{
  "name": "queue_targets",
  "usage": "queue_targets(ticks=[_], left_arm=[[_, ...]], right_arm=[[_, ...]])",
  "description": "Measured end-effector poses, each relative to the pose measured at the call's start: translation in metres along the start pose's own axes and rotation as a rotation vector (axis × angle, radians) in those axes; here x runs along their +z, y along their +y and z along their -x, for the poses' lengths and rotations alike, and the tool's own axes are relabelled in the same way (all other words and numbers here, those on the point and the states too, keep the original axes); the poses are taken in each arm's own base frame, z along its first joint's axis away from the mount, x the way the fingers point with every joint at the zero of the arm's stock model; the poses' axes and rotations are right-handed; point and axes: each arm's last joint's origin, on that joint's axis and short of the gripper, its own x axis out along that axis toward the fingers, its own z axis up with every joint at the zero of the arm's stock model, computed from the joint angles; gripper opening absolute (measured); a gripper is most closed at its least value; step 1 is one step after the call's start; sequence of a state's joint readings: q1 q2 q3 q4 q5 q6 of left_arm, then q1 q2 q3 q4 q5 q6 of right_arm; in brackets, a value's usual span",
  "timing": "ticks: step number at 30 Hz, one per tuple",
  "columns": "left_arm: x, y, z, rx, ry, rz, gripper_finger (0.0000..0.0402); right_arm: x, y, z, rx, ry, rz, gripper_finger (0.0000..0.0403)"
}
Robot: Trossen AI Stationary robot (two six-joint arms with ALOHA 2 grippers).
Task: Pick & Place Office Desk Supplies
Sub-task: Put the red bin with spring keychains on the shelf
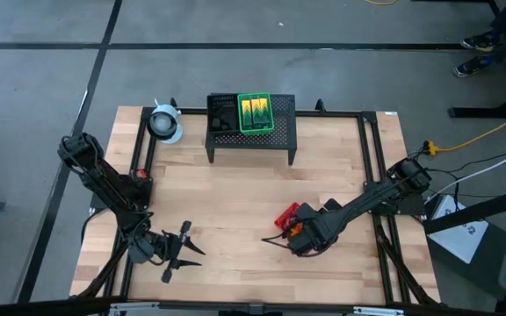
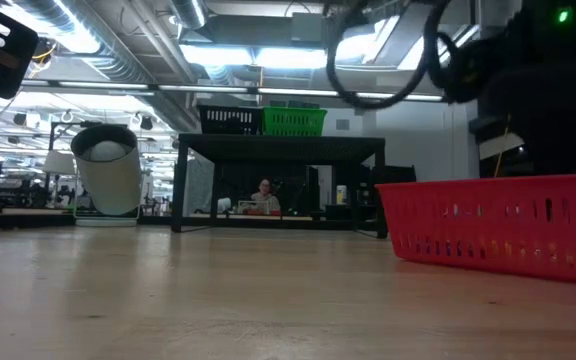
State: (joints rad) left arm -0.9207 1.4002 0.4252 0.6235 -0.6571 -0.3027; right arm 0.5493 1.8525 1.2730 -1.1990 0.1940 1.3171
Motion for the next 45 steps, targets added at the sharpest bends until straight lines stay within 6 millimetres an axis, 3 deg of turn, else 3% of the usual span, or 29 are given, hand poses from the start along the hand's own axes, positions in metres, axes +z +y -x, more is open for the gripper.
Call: queue_targets(ticks=[6, 9, 13, 19, 25, 32, 38, 45], left_arm=[[0.000, 0.000, 0.000, 0.001, 0.000, 0.000, 0.0143], [0.000, 0.000, 0.000, 0.001, 0.000, -0.005, 0.0143], [0.000, 0.000, 0.000, 0.001, 0.000, -0.011, 0.0143], [0.000, 0.000, 0.000, 0.000, 0.000, -0.007, 0.0143], [0.000, 0.000, 0.000, -0.002, 0.001, -0.003, 0.0143], [0.000, 0.000, 0.000, -0.002, 0.003, -0.002, 0.0143], [0.000, 0.000, 0.000, -0.002, 0.003, -0.002, 0.0143], [0.000, 0.000, 0.000, 0.000, 0.003, -0.002, 0.0143]], right_arm=[[0.003, -0.002, -0.021, 0.029, 0.021, -0.011, 0.0153], [0.004, -0.003, -0.022, 0.029, 0.030, -0.043, 0.0115], [0.007, -0.001, -0.005, 0.087, 0.001, -0.078, 0.0020], [0.012, -0.009, 0.035, 0.147, -0.130, -0.125, 0.0008], [0.011, -0.047, 0.080, 0.140, -0.190, -0.227, 0.0006], [0.008, -0.110, 0.121, 0.218, -0.299, -0.369, 0.0006], [0.014, -0.156, 0.134, 0.212, -0.391, -0.485, 0.0006], [0.040, -0.192, 0.135, 0.139, -0.496, -0.557, 0.0006]])
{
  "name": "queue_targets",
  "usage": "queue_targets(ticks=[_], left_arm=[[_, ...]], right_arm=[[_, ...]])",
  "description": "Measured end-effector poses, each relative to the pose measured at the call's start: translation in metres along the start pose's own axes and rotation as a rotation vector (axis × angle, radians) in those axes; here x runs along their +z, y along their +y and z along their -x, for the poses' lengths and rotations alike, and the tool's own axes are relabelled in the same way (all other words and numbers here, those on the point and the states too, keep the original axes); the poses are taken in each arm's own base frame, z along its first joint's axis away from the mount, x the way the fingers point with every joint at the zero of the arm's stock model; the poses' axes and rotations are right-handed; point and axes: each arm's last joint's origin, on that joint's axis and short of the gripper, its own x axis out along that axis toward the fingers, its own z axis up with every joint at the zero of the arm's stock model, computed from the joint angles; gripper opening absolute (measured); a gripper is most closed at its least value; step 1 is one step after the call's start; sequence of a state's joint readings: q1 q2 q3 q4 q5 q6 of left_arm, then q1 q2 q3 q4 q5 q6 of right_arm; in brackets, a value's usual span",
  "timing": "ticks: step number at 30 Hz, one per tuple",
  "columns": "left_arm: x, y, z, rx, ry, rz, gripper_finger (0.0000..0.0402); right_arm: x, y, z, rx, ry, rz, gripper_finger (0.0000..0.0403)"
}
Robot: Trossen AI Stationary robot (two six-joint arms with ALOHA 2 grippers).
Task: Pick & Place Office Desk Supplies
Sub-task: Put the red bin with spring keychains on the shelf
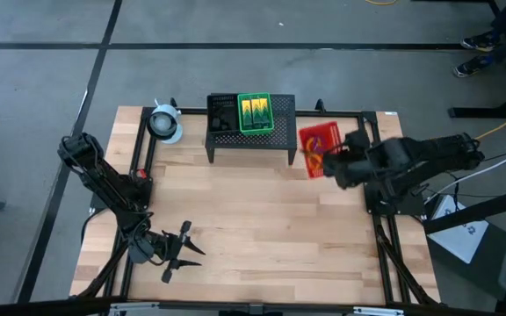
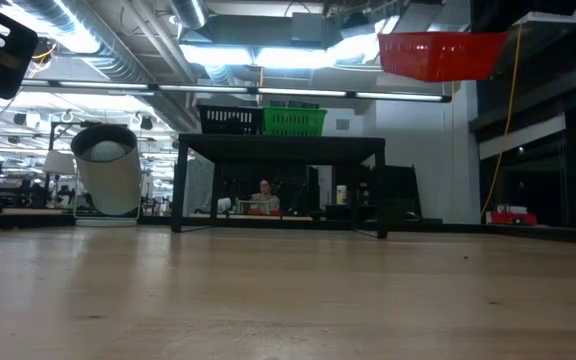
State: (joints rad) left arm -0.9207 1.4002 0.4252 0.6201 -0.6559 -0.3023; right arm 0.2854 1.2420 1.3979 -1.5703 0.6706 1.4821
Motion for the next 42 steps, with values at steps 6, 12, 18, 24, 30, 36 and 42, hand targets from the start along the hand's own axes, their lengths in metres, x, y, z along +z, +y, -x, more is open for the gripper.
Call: queue_targets(ticks=[6, 12, 18, 24, 30, 36, 42], left_arm=[[0.000, 0.000, 0.000, 0.001, 0.000, -0.001, 0.0143], [0.000, 0.000, 0.000, -0.001, 0.000, 0.000, 0.0143], [0.000, 0.000, 0.000, -0.002, 0.000, -0.001, 0.0143], [0.000, 0.000, 0.000, -0.002, 0.000, -0.001, 0.0143], [0.000, 0.000, 0.000, -0.003, 0.001, -0.001, 0.0143], [0.000, 0.000, 0.000, -0.003, 0.001, -0.001, 0.0143], [0.000, 0.000, 0.000, -0.003, 0.000, -0.010, 0.0143]], right_arm=[[0.032, -0.005, -0.021, -0.040, 0.011, -0.049, 0.0006], [0.068, -0.011, -0.045, 0.031, 0.082, -0.105, 0.0006], [0.096, -0.009, -0.073, 0.058, 0.068, -0.132, 0.0006], [0.110, -0.003, -0.109, 0.020, 0.115, -0.126, 0.0006], [0.123, -0.001, -0.140, 0.058, 0.172, -0.147, 0.0006], [0.130, -0.010, -0.153, 0.047, 0.202, -0.191, 0.0006], [0.136, -0.008, -0.154, 0.101, 0.180, -0.246, 0.0006]])
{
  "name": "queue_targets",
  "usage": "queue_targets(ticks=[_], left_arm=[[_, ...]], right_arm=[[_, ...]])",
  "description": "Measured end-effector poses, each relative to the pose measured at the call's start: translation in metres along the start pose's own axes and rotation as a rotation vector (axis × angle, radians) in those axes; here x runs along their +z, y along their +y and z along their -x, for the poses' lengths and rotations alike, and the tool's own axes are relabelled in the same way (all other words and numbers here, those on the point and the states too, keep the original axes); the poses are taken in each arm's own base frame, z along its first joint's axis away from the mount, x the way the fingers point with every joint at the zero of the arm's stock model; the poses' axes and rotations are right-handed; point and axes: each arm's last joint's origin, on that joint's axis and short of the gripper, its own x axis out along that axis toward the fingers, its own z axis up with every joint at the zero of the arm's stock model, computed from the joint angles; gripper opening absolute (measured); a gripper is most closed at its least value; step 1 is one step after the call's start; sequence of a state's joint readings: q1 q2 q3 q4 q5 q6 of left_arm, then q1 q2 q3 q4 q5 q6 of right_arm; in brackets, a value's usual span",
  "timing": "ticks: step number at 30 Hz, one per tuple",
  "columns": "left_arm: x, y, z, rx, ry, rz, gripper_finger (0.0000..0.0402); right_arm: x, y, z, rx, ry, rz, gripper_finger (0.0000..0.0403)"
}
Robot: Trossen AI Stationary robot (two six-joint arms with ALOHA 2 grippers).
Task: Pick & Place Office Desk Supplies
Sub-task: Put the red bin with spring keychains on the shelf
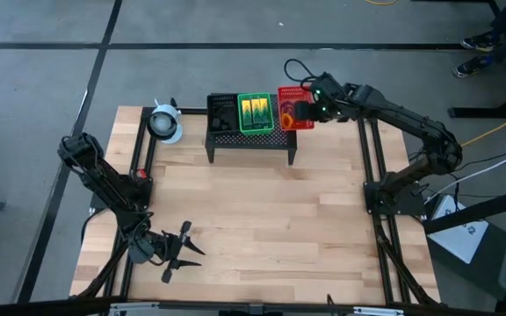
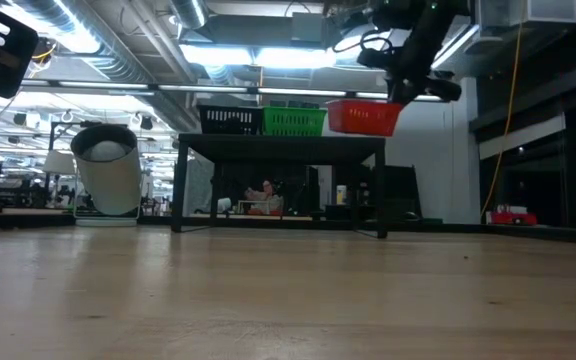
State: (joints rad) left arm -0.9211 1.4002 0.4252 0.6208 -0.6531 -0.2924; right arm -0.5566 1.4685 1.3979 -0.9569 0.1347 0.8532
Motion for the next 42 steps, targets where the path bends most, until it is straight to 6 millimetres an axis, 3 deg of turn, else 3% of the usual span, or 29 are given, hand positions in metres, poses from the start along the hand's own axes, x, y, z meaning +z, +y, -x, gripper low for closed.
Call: queue_targets(ticks=[10, 24, 42], left_arm=[[0.000, 0.000, 0.000, 0.000, -0.002, 0.002, 0.0143], [0.000, 0.000, 0.000, -0.001, -0.002, 0.005, 0.0143], [0.000, 0.000, 0.000, -0.003, -0.001, 0.013, 0.0143]], right_arm=[[0.001, 0.004, -0.001, 0.055, 0.007, -0.055, 0.0006], [0.001, 0.015, -0.036, 0.063, 0.094, -0.042, 0.0006], [0.008, 0.025, -0.017, 0.072, 0.077, -0.022, 0.0007]])
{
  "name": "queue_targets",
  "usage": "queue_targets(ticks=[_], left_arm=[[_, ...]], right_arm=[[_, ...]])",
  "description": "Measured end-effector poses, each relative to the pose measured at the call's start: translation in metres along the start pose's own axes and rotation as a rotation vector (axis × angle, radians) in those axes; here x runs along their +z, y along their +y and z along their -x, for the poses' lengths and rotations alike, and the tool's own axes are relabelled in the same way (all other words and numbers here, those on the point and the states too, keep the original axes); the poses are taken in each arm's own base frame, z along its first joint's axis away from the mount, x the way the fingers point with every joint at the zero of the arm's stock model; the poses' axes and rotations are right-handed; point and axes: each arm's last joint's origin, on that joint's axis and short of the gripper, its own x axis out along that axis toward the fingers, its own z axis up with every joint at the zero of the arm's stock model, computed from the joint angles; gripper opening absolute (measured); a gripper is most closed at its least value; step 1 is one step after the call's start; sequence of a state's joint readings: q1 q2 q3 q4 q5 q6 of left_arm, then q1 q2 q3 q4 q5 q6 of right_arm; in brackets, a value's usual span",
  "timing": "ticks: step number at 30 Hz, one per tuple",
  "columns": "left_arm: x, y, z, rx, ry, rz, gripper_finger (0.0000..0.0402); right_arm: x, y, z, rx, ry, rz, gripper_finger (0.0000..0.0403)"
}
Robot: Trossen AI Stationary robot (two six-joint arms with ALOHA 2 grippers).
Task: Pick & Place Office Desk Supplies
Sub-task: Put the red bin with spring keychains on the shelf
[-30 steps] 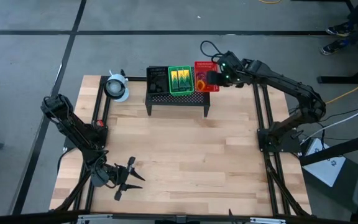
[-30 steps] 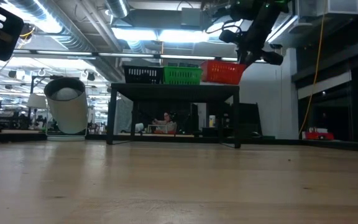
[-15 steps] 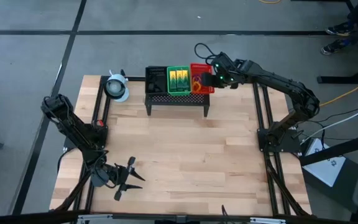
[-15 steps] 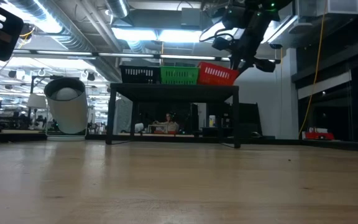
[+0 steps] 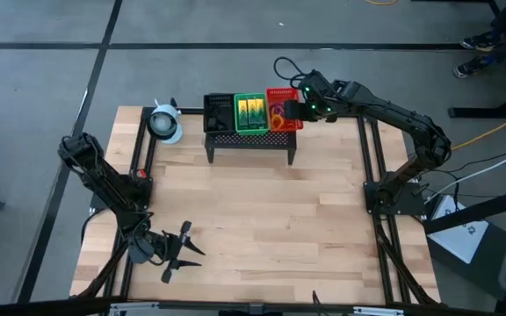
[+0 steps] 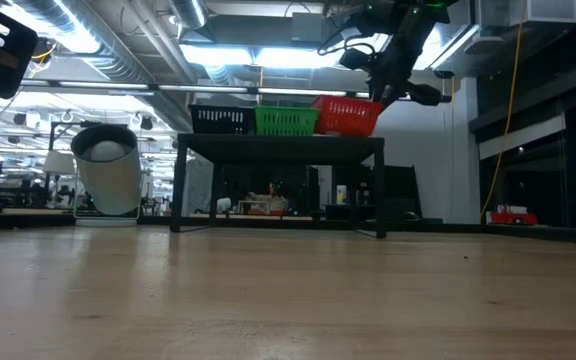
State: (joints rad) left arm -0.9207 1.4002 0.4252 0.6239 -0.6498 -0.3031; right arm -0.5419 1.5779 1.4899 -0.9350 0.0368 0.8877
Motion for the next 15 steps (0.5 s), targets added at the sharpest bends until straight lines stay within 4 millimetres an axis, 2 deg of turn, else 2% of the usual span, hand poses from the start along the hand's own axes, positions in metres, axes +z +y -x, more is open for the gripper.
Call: queue_targets(ticks=[15], left_arm=[[-0.0002, -0.0005, 0.0000, -0.017, 0.005, 0.000, 0.0143]], right_arm=[[-0.0012, -0.0007, -0.0100, -0.036, 0.036, 0.000, 0.0008]])
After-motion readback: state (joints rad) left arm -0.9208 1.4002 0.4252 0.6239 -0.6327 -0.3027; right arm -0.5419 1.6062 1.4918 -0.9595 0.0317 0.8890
